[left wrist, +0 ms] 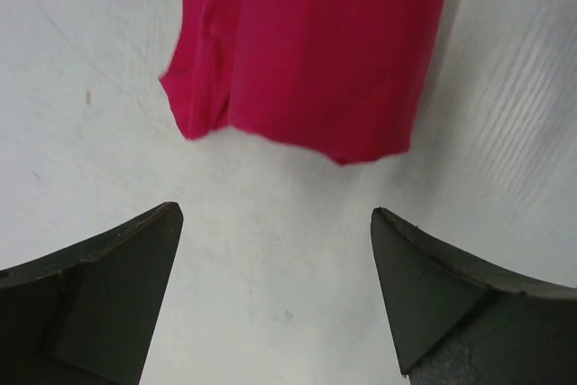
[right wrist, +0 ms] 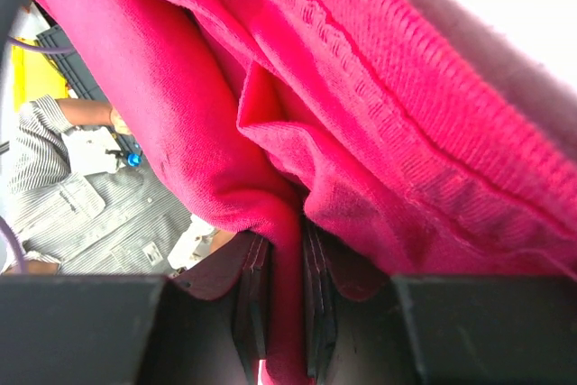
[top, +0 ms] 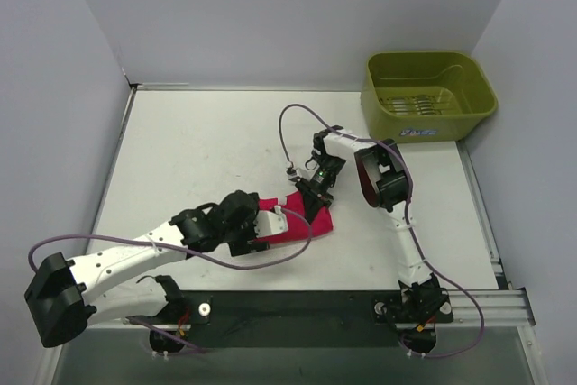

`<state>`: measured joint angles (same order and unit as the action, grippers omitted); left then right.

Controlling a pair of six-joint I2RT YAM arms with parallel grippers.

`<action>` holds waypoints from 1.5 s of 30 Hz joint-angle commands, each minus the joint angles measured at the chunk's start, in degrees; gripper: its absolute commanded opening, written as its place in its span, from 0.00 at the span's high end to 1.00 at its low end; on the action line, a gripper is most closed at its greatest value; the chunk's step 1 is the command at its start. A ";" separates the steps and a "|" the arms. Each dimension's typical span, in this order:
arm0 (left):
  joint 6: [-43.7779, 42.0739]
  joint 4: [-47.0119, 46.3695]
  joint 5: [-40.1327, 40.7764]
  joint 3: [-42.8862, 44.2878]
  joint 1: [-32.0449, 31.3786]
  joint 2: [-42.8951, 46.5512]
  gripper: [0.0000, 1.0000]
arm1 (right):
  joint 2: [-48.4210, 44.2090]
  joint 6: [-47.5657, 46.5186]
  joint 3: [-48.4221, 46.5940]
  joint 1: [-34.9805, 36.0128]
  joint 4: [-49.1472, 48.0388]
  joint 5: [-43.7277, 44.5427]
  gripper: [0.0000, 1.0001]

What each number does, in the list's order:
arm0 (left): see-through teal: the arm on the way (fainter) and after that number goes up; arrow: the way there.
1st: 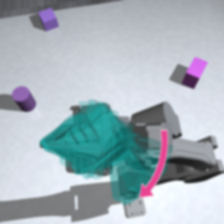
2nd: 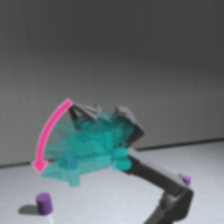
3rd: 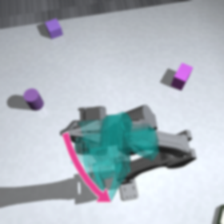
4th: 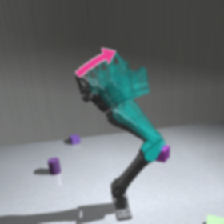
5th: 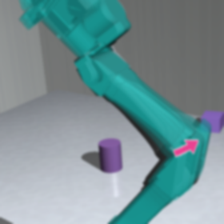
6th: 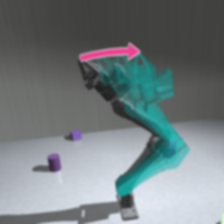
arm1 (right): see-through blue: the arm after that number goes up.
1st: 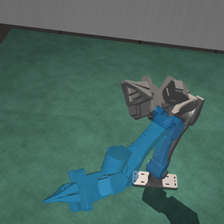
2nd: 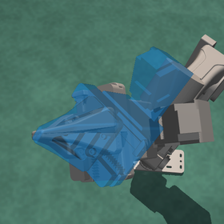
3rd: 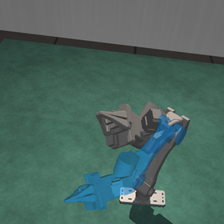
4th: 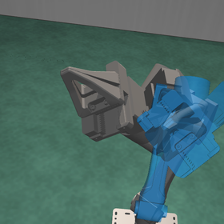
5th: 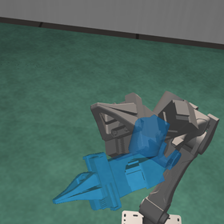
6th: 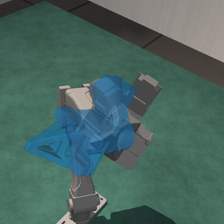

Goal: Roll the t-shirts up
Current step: Roll the T-shirt to the center of the board.

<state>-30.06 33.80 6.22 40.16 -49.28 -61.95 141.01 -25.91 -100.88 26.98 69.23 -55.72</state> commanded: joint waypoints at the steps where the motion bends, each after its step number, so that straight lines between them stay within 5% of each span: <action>1: -1.14 -13.05 10.39 -0.78 -9.77 -0.80 0.03 | 5.24 5.08 1.04 0.09 -2.00 13.01 0.95; 11: 1.85 -14.37 8.89 -0.69 -16.73 -7.82 0.03 | 6.64 5.43 -0.46 -1.23 -0.59 11.60 0.95; 19: -5.27 -32.48 19.62 -6.85 -16.47 -20.65 0.04 | 7.17 4.47 -1.33 -1.41 0.90 10.46 0.95; 23: -3.34 -29.16 16.99 -7.38 -14.02 -20.23 0.22 | 7.44 4.03 -1.51 -1.49 1.61 10.46 0.95; 26: -1.75 -22.74 9.19 -5.89 -10.41 -20.05 0.46 | 7.35 3.94 -1.34 -1.49 1.52 10.90 0.95; 27: -1.84 -19.68 4.99 -5.01 -7.18 -20.14 0.61 | 7.26 4.11 -1.34 -1.41 1.35 10.81 0.95; 29: -2.01 -17.20 -0.30 -3.78 -3.57 -19.96 0.72 | 7.26 4.20 -1.25 -1.49 1.34 10.81 0.94; 34: -5.70 -8.06 -22.43 0.43 6.99 -18.64 0.81 | -1.13 -1.77 3.13 -4.12 -1.80 3.71 0.77; 36: -8.68 -4.28 -26.33 1.67 7.53 -18.82 0.82 | -7.99 0.06 11.52 -8.59 -12.64 0.11 0.52; 38: -10.36 -1.82 -30.10 2.99 7.79 -19.34 0.82 | -19.24 2.44 17.10 -13.24 -19.63 -2.01 0.40; 45: -14.32 6.01 -42.05 9.05 9.55 -27.16 0.80 | -48.78 -2.46 33.80 -19.95 -38.00 -0.01 0.18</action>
<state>-40.99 29.91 -23.92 45.15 -40.91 -84.51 107.53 -24.95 -73.78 7.07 42.85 -59.00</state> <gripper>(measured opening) 0.292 0.777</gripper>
